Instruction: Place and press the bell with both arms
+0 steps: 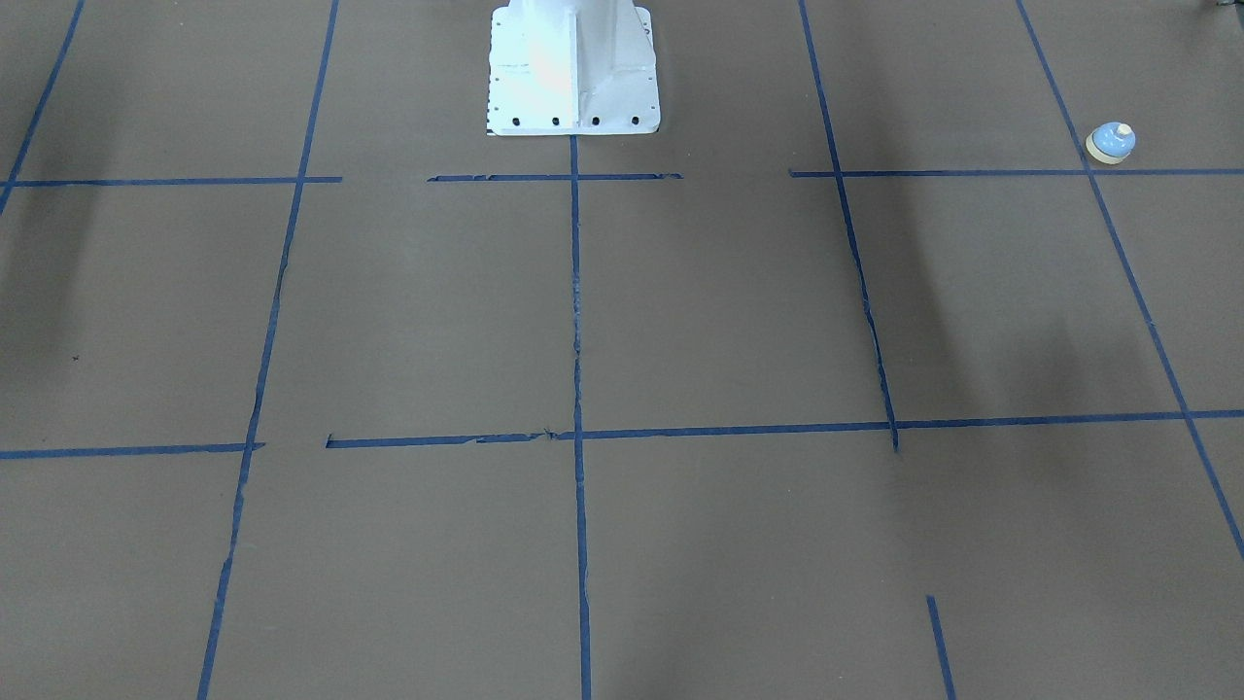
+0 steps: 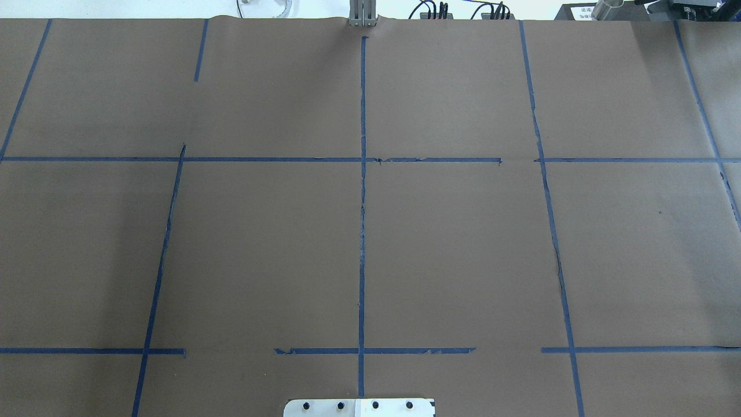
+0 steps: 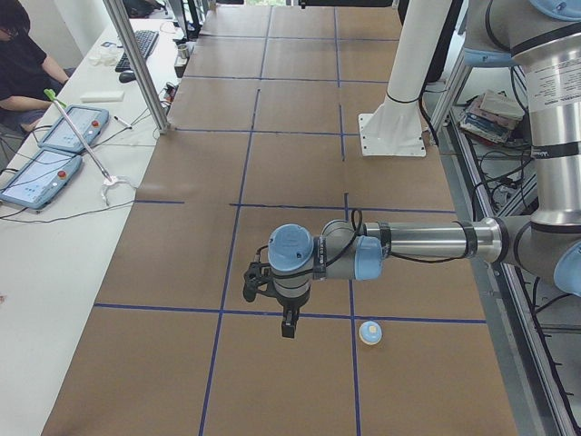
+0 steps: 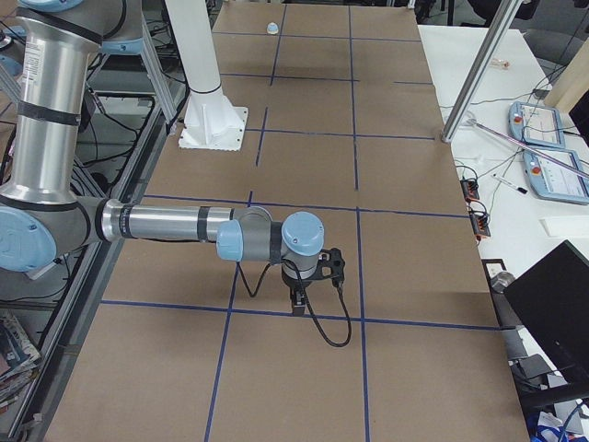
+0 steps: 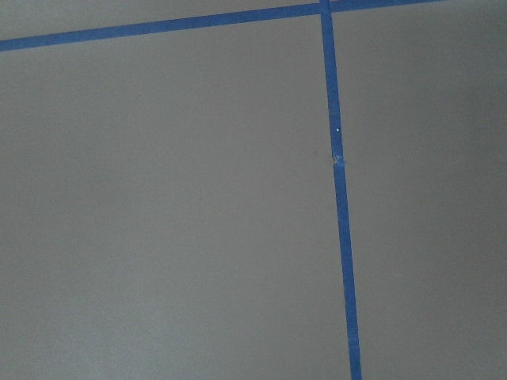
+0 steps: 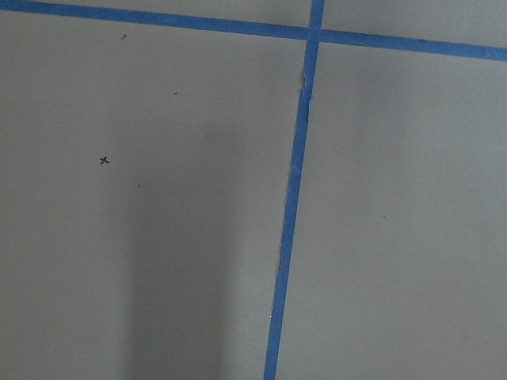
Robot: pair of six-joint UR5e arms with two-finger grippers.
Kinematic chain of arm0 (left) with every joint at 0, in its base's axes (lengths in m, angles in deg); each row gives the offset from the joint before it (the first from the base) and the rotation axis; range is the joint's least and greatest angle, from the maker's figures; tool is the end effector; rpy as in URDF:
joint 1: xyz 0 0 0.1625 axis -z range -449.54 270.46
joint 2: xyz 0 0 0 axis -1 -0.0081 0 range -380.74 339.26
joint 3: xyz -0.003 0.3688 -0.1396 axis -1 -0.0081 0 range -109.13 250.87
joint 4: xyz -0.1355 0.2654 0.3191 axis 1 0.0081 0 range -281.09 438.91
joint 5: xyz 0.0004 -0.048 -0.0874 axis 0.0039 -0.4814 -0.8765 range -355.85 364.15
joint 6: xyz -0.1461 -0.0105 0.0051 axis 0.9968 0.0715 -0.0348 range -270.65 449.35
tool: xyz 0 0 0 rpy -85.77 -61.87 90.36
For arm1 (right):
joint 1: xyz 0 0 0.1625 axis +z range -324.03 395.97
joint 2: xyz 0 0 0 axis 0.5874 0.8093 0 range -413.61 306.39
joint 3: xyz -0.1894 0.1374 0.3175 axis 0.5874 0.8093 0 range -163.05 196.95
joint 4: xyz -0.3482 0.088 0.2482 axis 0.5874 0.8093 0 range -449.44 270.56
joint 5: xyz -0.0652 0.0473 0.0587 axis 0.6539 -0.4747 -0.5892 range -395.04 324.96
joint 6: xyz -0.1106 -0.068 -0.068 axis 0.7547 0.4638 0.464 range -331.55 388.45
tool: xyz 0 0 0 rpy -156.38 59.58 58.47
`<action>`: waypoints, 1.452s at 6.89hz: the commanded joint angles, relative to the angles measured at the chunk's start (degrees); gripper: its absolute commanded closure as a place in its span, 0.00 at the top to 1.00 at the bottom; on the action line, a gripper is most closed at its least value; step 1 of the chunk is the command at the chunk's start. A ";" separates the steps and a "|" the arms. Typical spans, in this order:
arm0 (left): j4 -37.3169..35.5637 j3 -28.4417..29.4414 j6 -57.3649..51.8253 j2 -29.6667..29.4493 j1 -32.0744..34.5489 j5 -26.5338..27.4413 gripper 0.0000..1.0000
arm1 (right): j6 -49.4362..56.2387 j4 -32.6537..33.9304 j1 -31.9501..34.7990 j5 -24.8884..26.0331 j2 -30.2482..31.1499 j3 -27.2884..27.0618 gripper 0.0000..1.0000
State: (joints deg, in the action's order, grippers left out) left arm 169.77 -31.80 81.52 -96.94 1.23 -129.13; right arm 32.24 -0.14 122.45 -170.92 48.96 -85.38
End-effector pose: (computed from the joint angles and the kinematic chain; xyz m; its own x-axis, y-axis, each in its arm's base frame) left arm -0.0385 -0.4204 0.6608 0.7229 0.1234 -0.6798 -0.0860 0.9923 0.0887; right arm 0.0017 -0.4312 0.6504 0.6889 -0.1145 0.7157 0.1074 0.9927 0.0554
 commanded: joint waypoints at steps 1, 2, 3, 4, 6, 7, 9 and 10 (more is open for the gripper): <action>0.11 -2.71 0.18 -0.53 0.03 -0.40 1.00 | -0.10 0.00 0.01 0.00 -0.27 -0.23 1.00; 1.33 -2.98 0.36 -2.79 0.11 -0.49 1.00 | -0.02 0.00 0.01 0.00 -0.44 -0.32 1.00; 1.95 -4.11 0.10 -2.64 0.20 -4.58 1.00 | -0.02 0.00 0.01 0.00 -0.45 -0.32 1.00; 2.04 -4.56 0.18 -1.51 0.20 -6.80 1.00 | -0.02 0.00 0.01 0.00 -0.45 -0.41 1.00; 2.30 -6.15 0.27 0.69 -0.85 -7.35 1.00 | -0.10 0.00 0.01 0.00 0.08 -1.46 1.00; 3.70 -6.15 0.36 3.66 -6.51 -6.83 1.00 | -0.02 0.00 0.01 0.00 0.08 -1.55 1.00; 9.38 -5.97 10.23 6.83 -17.40 -5.86 1.00 | -0.10 0.00 0.01 0.00 0.08 -2.34 1.00; 15.08 -5.97 14.90 10.94 -21.99 -0.72 1.00 | -0.02 0.00 0.01 0.00 0.08 -2.34 1.00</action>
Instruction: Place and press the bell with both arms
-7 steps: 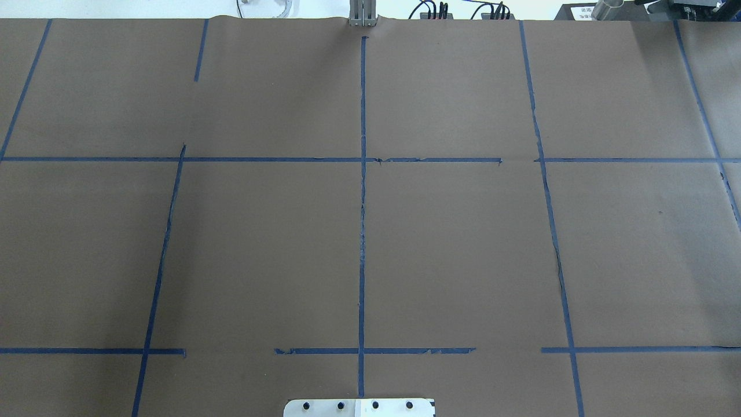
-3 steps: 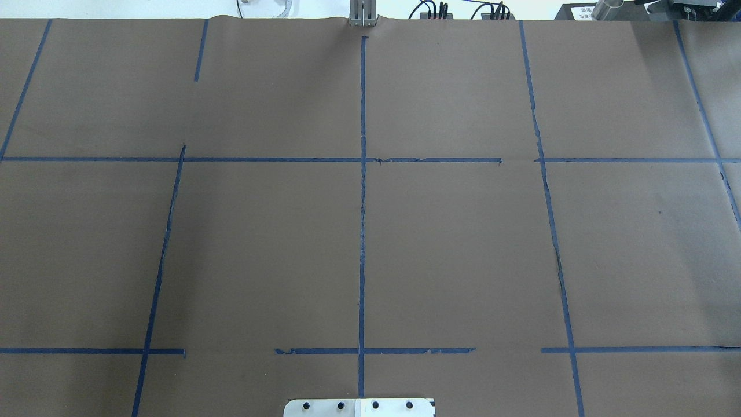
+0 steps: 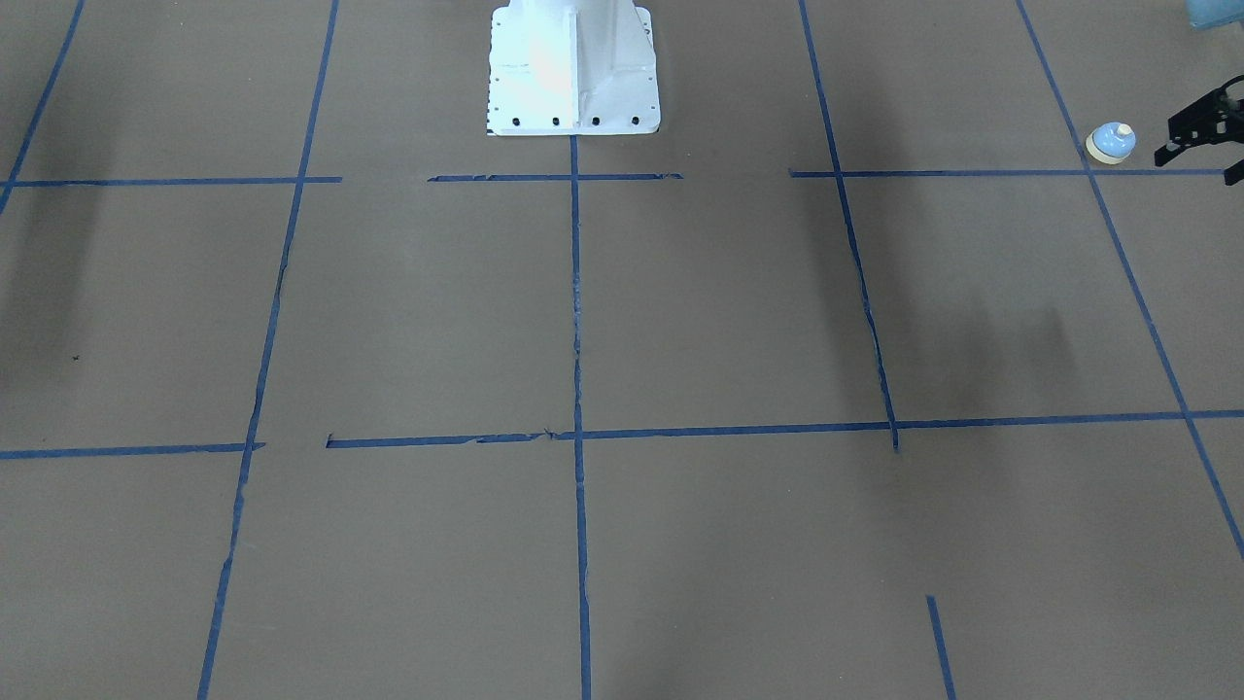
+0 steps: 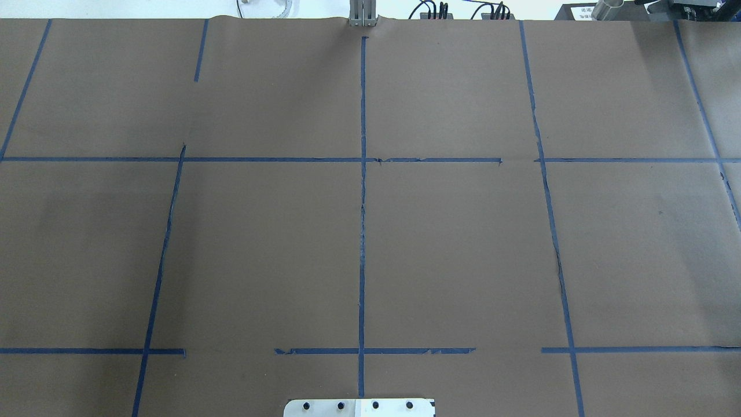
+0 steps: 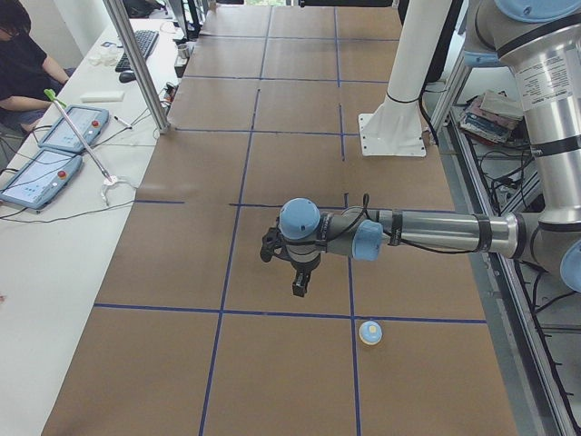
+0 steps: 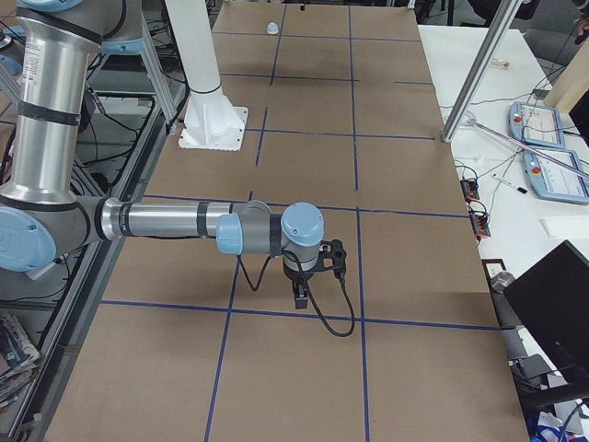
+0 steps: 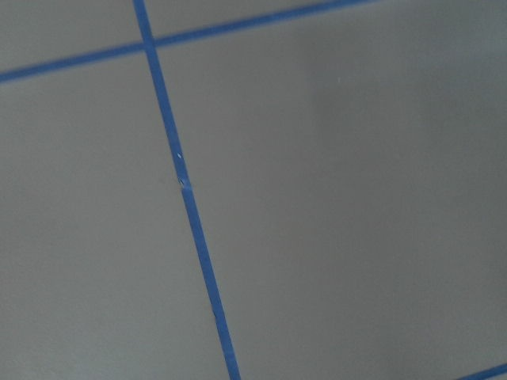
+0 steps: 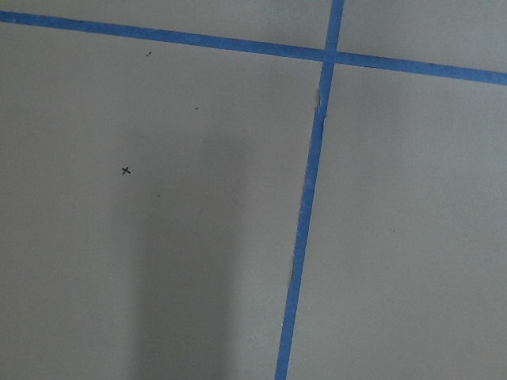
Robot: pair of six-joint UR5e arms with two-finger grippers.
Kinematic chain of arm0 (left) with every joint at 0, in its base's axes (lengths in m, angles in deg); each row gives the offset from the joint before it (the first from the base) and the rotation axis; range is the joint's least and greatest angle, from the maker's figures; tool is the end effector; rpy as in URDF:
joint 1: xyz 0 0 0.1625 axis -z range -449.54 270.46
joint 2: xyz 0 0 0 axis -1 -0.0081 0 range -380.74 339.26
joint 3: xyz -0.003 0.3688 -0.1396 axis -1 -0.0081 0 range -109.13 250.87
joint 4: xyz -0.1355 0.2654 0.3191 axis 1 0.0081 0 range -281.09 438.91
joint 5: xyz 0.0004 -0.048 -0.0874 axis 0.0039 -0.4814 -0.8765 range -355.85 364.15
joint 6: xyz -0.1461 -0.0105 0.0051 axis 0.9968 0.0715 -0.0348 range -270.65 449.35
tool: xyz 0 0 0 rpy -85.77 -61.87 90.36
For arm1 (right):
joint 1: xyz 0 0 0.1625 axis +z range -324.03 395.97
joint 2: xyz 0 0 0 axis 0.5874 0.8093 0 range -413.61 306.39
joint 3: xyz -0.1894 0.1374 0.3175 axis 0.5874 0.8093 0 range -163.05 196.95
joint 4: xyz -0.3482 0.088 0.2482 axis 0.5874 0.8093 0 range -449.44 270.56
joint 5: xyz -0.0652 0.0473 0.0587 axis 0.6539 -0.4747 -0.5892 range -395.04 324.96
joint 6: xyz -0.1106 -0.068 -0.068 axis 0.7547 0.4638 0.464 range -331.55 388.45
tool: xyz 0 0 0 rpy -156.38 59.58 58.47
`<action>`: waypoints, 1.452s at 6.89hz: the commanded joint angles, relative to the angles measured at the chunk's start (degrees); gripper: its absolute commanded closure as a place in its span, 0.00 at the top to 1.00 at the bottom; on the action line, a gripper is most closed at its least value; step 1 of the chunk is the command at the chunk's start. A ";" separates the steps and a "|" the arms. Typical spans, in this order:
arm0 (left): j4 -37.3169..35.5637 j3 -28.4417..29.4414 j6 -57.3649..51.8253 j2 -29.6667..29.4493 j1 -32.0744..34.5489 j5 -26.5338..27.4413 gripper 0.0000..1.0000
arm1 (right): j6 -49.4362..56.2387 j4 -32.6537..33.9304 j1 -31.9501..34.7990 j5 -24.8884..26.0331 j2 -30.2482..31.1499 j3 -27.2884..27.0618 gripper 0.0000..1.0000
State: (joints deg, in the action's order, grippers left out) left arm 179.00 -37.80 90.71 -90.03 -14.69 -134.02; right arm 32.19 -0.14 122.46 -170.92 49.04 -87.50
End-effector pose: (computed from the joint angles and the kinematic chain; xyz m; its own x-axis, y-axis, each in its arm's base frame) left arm 0.0783 -0.3813 0.6290 0.6224 0.2523 -0.7409 -0.2443 0.9620 0.1224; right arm 0.0016 -0.4340 0.6318 0.6875 -0.1389 0.7128 0.1065 0.9902 0.0903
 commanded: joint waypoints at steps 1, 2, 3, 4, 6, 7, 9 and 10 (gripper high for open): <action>9.73 1.08 6.89 7.21 -8.81 5.62 1.00 | 0.04 0.00 0.00 0.00 0.00 -0.22 1.00; 9.94 1.79 7.17 8.80 -11.54 7.81 1.00 | 0.04 0.00 0.00 -0.09 0.00 -0.31 1.00; 11.69 3.97 10.13 8.99 -16.17 13.66 1.00 | 0.04 0.00 0.00 0.00 0.00 -0.57 1.00; 19.88 10.00 12.42 9.00 -19.35 13.89 1.00 | 0.04 0.00 0.00 0.00 0.00 -0.57 1.00; 26.63 13.57 18.04 9.00 -24.72 12.33 1.00 | 0.13 0.00 0.00 0.00 0.00 -0.57 1.00; 26.73 13.66 17.89 9.00 -25.53 10.22 1.00 | 0.13 0.00 0.00 0.00 0.00 -0.57 1.00; 26.65 13.75 17.81 10.39 -28.07 10.03 1.00 | 0.13 0.00 0.00 0.09 0.00 -0.57 1.00; 26.65 14.01 17.72 10.92 -28.26 10.03 1.00 | 0.21 0.00 0.00 0.09 0.00 -0.66 1.00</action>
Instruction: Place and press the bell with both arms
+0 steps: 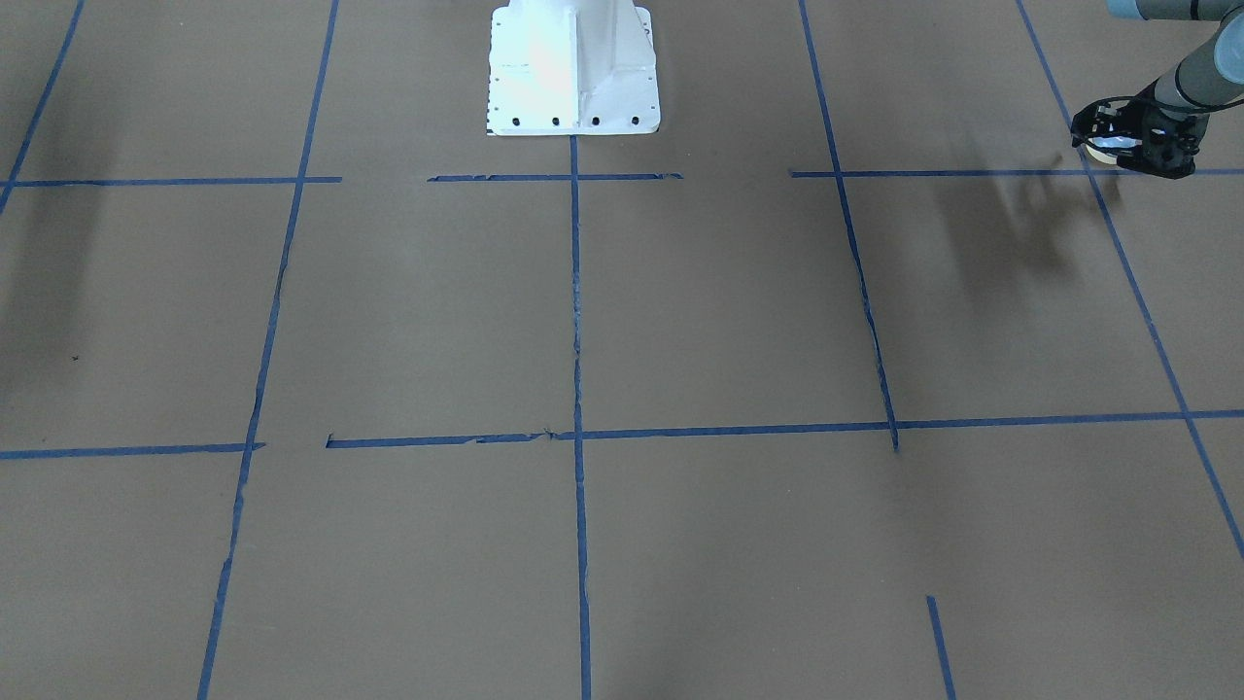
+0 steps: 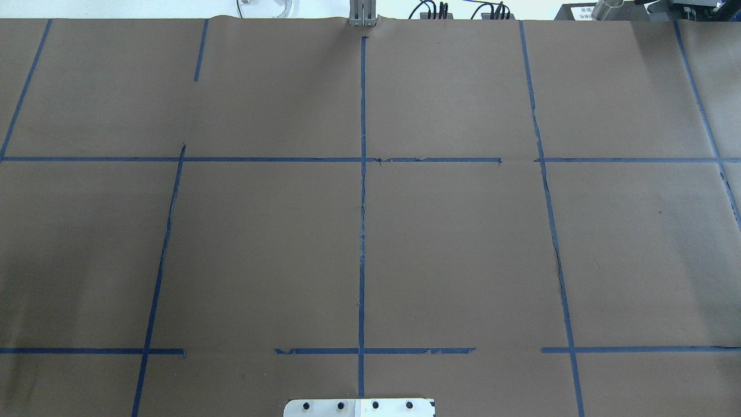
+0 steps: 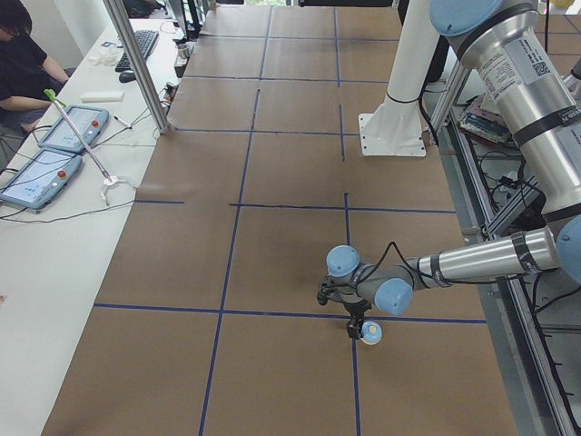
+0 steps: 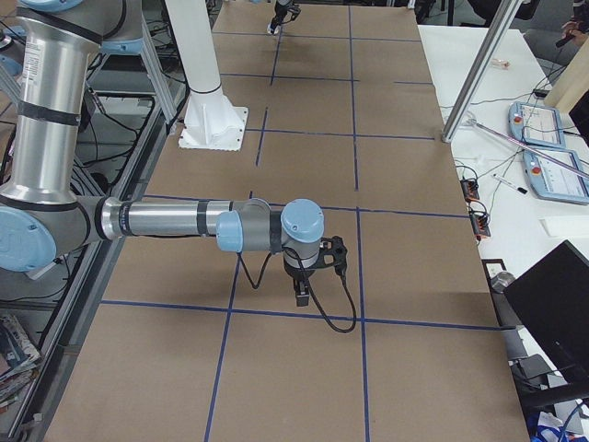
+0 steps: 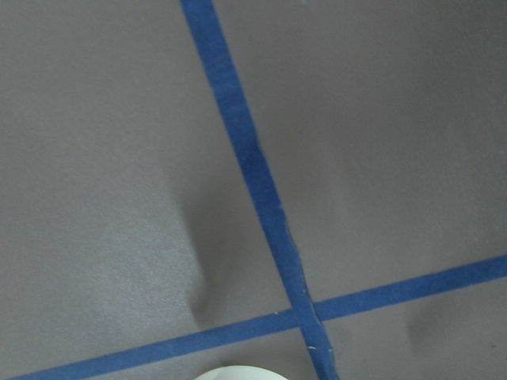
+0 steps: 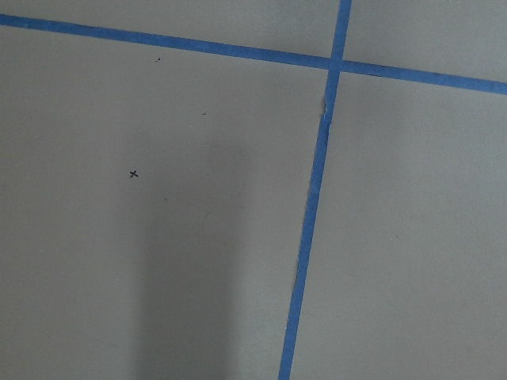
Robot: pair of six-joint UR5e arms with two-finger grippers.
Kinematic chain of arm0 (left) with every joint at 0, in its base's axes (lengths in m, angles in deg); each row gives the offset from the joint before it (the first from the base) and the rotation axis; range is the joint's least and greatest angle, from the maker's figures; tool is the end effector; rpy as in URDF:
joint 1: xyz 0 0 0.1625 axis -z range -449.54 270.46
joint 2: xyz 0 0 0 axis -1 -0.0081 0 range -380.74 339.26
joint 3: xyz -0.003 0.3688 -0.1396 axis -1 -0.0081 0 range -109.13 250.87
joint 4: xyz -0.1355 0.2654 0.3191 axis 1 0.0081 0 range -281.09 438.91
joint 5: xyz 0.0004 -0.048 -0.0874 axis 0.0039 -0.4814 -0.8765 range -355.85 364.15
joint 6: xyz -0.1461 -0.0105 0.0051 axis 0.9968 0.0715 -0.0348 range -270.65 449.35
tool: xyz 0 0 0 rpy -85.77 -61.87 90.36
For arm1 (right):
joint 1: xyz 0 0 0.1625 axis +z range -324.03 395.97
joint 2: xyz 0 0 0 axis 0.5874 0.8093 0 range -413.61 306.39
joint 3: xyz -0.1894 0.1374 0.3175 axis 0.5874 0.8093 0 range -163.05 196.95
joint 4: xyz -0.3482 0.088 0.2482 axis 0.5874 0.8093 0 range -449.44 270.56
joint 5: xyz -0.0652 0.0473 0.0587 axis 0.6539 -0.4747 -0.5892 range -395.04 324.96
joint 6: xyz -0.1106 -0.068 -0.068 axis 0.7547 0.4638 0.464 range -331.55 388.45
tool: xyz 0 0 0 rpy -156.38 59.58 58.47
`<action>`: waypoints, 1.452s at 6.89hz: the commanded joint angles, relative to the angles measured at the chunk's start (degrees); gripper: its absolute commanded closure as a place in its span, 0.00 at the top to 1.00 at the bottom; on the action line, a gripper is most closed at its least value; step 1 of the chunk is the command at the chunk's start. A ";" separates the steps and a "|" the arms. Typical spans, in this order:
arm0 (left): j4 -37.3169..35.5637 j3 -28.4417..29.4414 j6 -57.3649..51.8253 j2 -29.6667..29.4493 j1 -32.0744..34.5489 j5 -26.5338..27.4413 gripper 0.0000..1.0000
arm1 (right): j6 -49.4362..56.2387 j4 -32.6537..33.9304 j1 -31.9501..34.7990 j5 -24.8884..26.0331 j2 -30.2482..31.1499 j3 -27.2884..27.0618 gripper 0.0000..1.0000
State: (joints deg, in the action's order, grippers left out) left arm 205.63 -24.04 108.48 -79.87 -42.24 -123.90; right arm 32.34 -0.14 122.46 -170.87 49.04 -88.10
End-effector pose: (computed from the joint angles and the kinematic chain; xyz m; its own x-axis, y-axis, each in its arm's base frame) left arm 0.1658 -0.2430 0.7777 0.6913 0.3479 -0.6333 -0.4655 0.8848 -0.0221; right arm 0.0016 -0.4349 0.6265 0.6874 -0.1490 0.7109 0.1083 0.9888 0.1025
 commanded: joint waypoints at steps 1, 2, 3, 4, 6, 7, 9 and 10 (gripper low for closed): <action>0.01 1.29 -0.23 0.87 -0.89 -0.10 1.00 | -0.02 0.00 0.00 0.03 0.00 -0.32 1.00; 0.01 1.56 -0.24 0.78 -0.89 -0.01 1.00 | -0.02 0.00 0.00 0.03 0.00 -0.32 1.00; 0.01 1.82 -0.24 0.78 -0.98 0.07 1.00 | -0.02 0.00 0.00 0.03 0.00 -0.32 1.00; 0.01 2.17 -0.24 0.78 -1.07 0.08 1.00 | -0.02 0.00 0.00 0.03 0.00 -0.32 1.00; 0.01 2.70 -0.32 0.52 -1.24 0.08 1.00 | -0.02 0.00 0.00 0.03 0.00 -0.32 1.00; 0.10 2.71 -0.32 0.51 -1.24 0.08 0.88 | -0.02 0.00 0.00 0.03 0.00 -0.32 1.00; 0.19 2.71 -0.24 0.51 -1.24 0.08 0.58 | -0.02 0.00 0.00 0.03 0.00 -0.41 1.00; 2.10 2.44 -0.24 0.60 -1.33 0.08 0.42 | -0.02 0.00 0.00 0.03 0.00 -0.41 1.00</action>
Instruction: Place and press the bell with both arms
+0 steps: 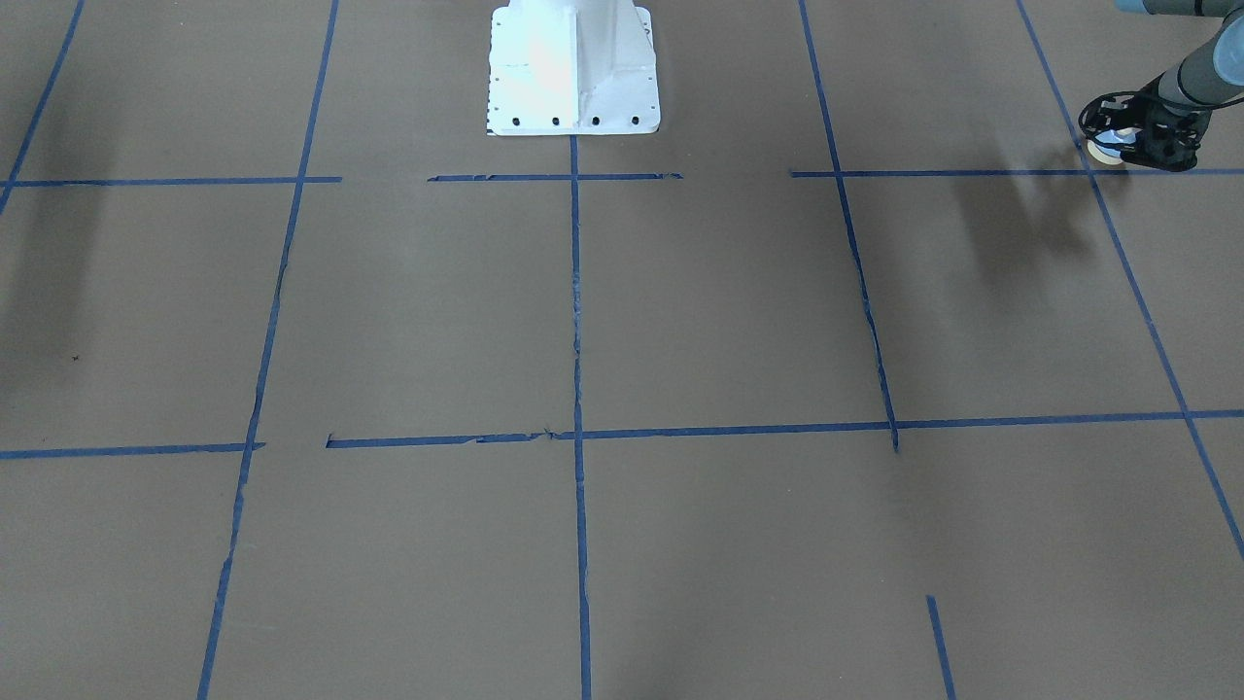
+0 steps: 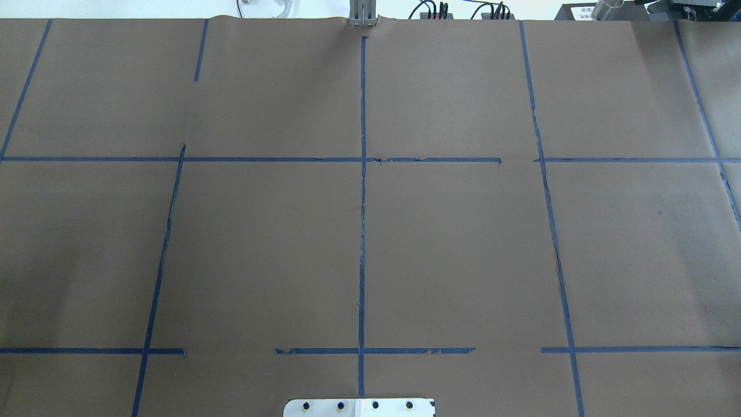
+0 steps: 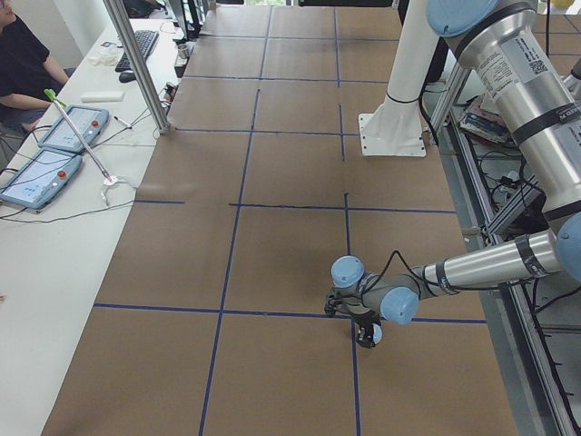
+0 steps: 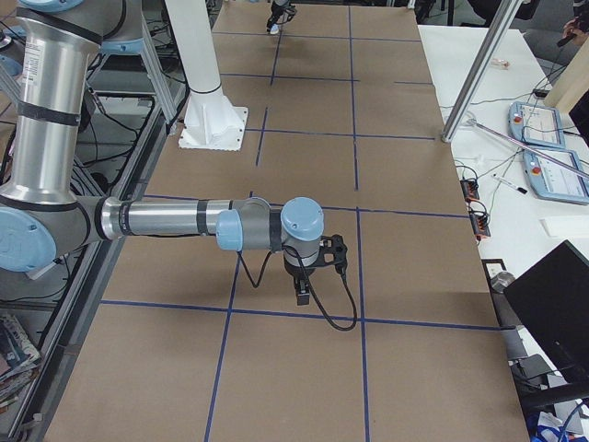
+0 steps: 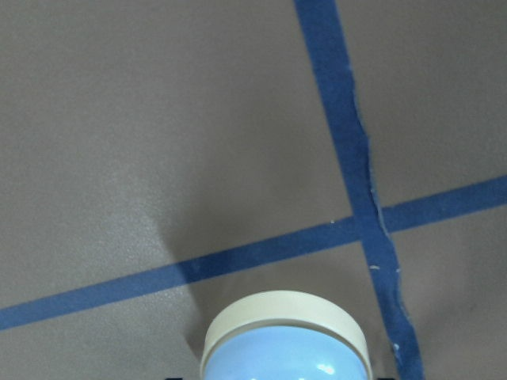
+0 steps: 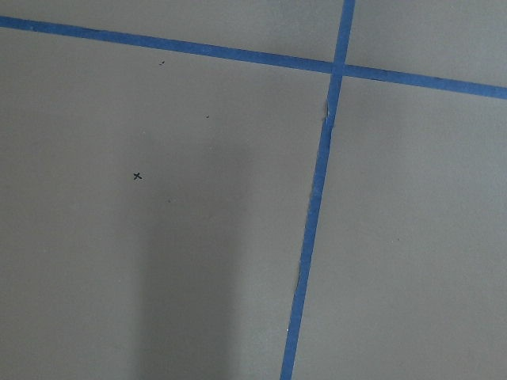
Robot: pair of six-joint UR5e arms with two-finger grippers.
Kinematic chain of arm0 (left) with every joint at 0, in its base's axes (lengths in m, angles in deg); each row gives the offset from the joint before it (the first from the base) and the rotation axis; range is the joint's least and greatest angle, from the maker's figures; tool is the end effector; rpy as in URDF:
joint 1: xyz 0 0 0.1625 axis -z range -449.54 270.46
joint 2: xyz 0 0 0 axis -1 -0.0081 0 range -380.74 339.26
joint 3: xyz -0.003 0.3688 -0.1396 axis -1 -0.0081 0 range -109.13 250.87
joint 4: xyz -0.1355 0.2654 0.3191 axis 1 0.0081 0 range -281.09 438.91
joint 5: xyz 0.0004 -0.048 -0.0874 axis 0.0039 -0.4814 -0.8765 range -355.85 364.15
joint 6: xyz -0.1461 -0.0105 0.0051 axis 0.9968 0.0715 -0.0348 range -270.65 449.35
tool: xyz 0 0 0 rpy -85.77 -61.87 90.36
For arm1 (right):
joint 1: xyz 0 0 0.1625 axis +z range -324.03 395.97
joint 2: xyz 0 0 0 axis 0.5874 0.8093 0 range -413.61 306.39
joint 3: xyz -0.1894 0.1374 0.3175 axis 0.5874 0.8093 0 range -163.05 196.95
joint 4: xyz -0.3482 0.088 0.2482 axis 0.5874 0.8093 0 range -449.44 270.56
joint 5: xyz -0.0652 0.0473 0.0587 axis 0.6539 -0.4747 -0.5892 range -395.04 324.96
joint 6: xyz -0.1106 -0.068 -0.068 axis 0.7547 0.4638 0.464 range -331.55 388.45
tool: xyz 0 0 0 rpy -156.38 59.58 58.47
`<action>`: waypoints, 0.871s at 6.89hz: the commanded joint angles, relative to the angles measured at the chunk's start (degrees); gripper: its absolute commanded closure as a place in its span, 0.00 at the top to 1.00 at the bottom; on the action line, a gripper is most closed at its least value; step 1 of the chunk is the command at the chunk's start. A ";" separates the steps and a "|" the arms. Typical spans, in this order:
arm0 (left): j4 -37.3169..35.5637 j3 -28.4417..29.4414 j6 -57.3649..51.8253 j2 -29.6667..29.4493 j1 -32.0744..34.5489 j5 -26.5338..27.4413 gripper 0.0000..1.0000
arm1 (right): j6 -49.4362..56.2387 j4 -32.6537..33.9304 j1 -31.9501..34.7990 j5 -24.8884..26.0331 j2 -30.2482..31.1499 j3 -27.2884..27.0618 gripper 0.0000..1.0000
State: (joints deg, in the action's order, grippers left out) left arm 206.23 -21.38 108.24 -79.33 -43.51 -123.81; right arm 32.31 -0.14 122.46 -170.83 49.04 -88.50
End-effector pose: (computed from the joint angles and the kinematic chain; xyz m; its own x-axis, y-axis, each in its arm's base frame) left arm 0.1583 -0.2262 0.8019 0.7020 0.3468 -0.6221 -0.4863 0.8715 -0.0629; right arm 0.0017 -0.4355 0.6229 0.6876 -0.1534 0.7097 0.1079 0.9882 0.1090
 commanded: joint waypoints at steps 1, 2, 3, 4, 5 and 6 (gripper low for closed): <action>2.13 -3.26 0.09 0.23 0.38 -0.01 0.32 | -0.09 0.00 0.00 0.00 0.00 -0.02 1.00; 1.79 -7.99 0.62 0.50 1.25 -0.01 0.27 | -0.09 0.00 0.00 0.00 -0.09 -0.02 1.00; 1.70 -11.60 0.71 -0.02 6.14 0.43 0.27 | -0.17 0.00 0.00 0.00 -0.09 -0.02 1.00; 1.26 -15.38 0.80 -0.46 10.19 0.26 0.27 | -0.35 0.00 0.00 -0.09 -0.09 -0.02 1.00; -0.57 -18.55 2.54 -1.60 10.58 0.08 0.24 | -0.35 0.00 0.00 -0.18 -0.09 0.07 1.00; -7.29 -22.58 8.47 -6.05 10.49 0.17 0.23 | -0.35 0.00 0.00 -0.09 -0.09 0.16 1.00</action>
State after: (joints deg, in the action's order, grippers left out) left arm 204.47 -39.49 111.82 -81.71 -33.65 -123.65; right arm 31.99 -0.14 122.46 -170.95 48.96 -88.44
